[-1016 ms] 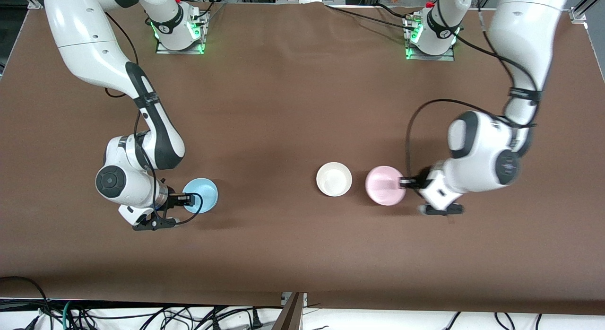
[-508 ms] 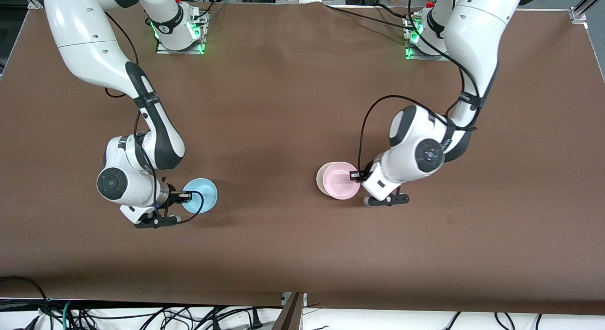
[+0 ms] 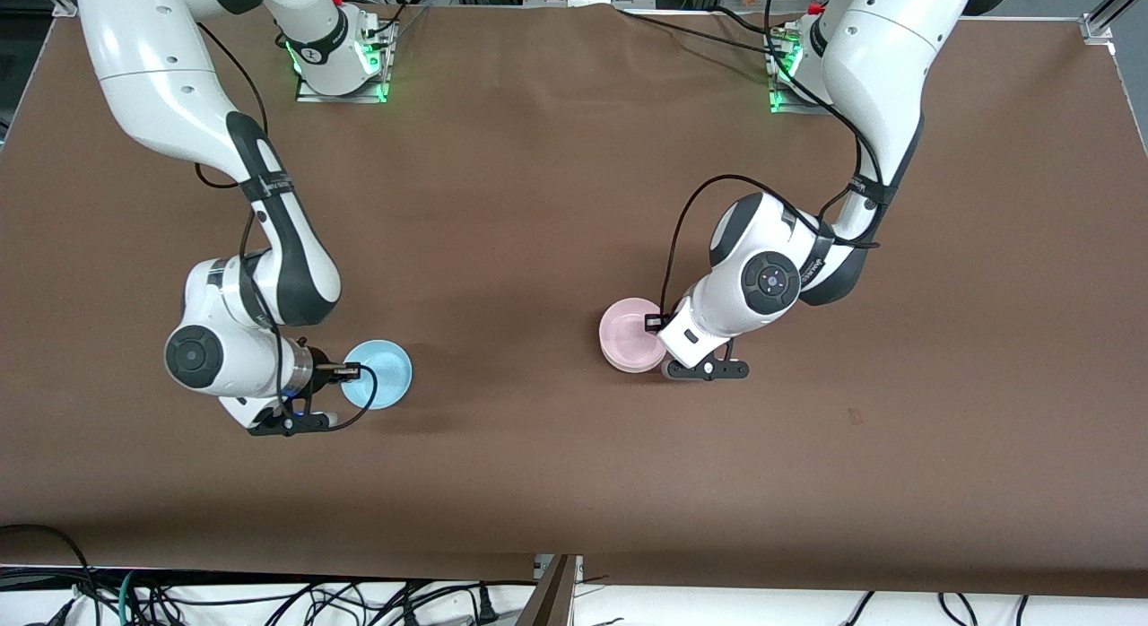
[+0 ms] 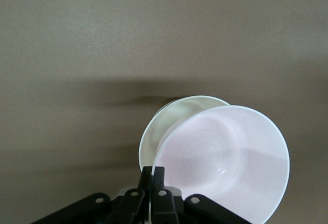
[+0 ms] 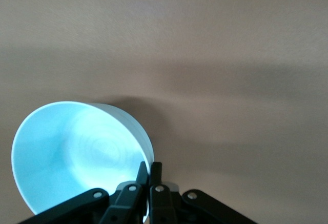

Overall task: Stack pink and blue bowls on white bowl
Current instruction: 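Lift the blue bowl toward the stack while the left gripper holds the pink bowl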

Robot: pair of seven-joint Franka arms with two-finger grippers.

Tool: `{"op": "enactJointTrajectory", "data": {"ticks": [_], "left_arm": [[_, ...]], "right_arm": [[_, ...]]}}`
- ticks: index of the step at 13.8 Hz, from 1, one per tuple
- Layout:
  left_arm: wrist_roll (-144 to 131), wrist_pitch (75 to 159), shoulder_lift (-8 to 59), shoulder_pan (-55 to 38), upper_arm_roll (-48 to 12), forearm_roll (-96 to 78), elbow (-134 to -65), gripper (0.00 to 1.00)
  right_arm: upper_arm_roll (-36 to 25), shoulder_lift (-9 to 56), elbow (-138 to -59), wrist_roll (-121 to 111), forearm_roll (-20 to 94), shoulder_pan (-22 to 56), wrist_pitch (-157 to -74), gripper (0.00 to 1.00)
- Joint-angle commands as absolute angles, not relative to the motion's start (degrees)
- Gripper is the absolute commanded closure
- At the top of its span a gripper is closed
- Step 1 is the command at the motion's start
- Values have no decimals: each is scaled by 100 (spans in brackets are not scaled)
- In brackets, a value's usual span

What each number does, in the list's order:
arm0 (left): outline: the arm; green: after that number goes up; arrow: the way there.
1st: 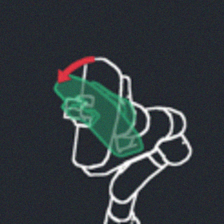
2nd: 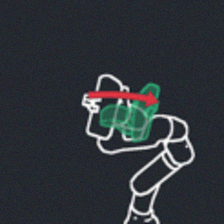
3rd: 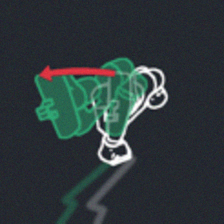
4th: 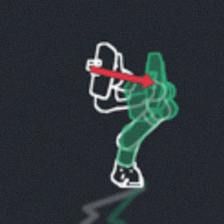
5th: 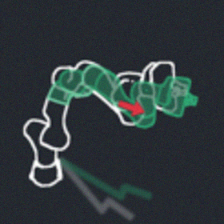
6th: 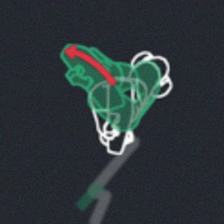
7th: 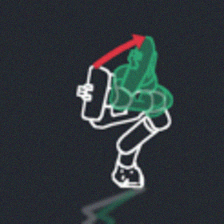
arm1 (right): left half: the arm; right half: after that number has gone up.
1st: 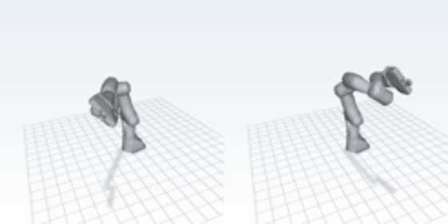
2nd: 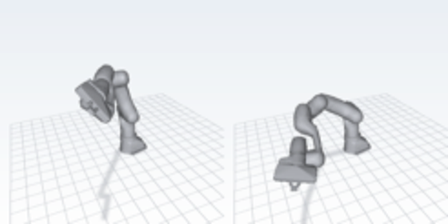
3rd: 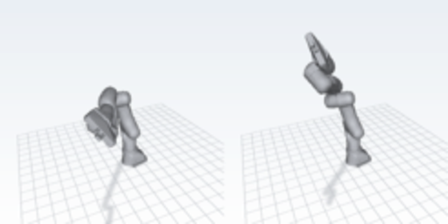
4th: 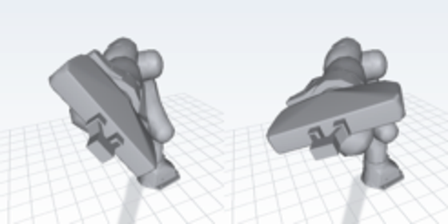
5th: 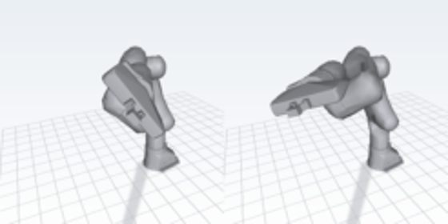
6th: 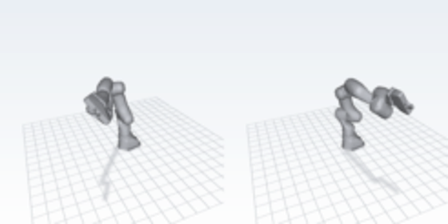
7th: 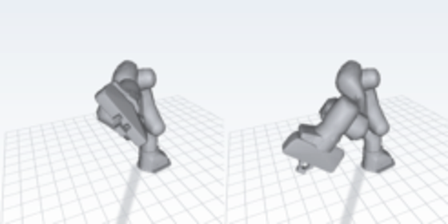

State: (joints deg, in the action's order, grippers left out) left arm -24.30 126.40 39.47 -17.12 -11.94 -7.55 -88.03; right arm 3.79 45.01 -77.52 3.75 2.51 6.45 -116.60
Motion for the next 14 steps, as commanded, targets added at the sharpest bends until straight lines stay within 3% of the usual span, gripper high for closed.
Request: {"op": "enactJointTrajectory", "data": {"ticks": [1, 3, 8, 14], "left_arm": [[-2505, 12805, 4025, -1696, -1239, -642, -8780, 100], [-2505, 12806, 4078, -1696, -1239, -633, -8780, 100], [-2452, 12814, 4157, -1696, -1239, -615, -8798, 100], [-2443, 12981, 4227, -1688, -1239, -615, -8815, 100]], "right_arm": [[466, 4404, -7243, 412, 351, 676, -11102, 100], [536, 4281, -7146, 728, 369, 694, -10891, 100], [1492, 4201, -6952, 2220, 343, 720, -10705, 100], [1512, 4227, -6952, 3470, 299, 1431, -10995, 100]]}}
